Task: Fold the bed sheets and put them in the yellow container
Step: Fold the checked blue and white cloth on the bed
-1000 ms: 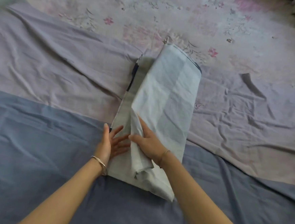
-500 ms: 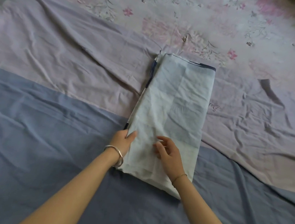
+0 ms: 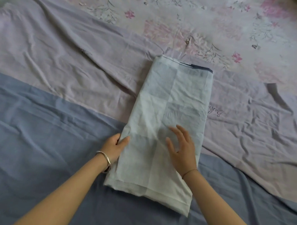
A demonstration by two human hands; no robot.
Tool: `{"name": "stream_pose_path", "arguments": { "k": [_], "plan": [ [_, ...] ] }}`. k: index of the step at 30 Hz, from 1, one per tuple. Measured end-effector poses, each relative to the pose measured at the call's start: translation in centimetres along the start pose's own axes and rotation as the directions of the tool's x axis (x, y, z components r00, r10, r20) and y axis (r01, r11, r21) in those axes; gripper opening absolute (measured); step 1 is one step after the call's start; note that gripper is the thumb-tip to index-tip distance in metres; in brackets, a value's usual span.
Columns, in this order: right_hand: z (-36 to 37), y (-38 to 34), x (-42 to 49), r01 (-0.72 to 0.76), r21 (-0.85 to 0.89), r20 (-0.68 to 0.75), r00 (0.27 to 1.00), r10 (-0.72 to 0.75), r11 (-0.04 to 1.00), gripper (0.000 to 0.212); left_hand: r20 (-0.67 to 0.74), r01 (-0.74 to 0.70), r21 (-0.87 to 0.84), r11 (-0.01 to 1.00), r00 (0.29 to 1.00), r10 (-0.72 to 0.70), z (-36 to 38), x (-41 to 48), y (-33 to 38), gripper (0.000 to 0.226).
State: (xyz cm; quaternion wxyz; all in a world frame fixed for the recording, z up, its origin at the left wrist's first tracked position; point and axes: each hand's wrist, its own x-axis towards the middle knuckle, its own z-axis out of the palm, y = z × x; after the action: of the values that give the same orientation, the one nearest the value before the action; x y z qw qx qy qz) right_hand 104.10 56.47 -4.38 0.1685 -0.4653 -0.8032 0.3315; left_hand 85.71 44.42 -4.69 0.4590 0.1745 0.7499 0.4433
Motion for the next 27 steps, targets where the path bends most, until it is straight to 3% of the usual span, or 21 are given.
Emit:
{"name": "stream_pose_path", "arguments": {
  "k": [3,8,13,16,20,24,27],
  "plan": [
    [-1.0,1.5,3.1,-0.017,-0.129,0.019,1.000,0.020,0.991,0.045,-0.020,-0.050,-0.031,0.998,0.999,0.049,1.2,3.4,2.2,0.013],
    [-2.1,3.2,7.7,0.011,-0.179,0.049,0.999,-0.002,0.984,0.051,-0.027,-0.092,-0.046,0.995,0.996,0.090,2.6,8.8,6.7,0.024],
    [-2.5,4.1,12.5,0.048,-0.256,0.016,0.999,-0.045,0.966,0.050,-0.051,-0.133,0.081,0.988,0.989,0.137,4.0,13.5,10.3,0.033],
    [-2.5,4.5,14.5,0.009,-0.312,0.002,1.000,-0.008,0.950,0.050,-0.063,-0.271,0.115,0.956,0.958,0.280,5.5,15.1,12.7,0.031],
    [-2.1,5.1,15.6,-0.116,-0.304,-0.129,0.988,0.080,0.946,0.048,0.004,-0.456,0.139,0.879,0.888,0.460,7.4,16.4,14.4,0.028],
    [-1.1,6.0,15.8,-0.163,-0.276,-0.163,0.979,0.121,0.947,0.047,-0.025,-0.245,0.235,0.940,0.966,0.258,6.7,19.0,12.1,0.032],
    [-0.8,6.0,16.2,-0.148,-0.296,-0.152,0.983,0.107,0.943,0.046,-0.059,-0.199,0.242,0.950,0.974,0.219,6.8,19.5,11.5,0.031]
  ]
}}
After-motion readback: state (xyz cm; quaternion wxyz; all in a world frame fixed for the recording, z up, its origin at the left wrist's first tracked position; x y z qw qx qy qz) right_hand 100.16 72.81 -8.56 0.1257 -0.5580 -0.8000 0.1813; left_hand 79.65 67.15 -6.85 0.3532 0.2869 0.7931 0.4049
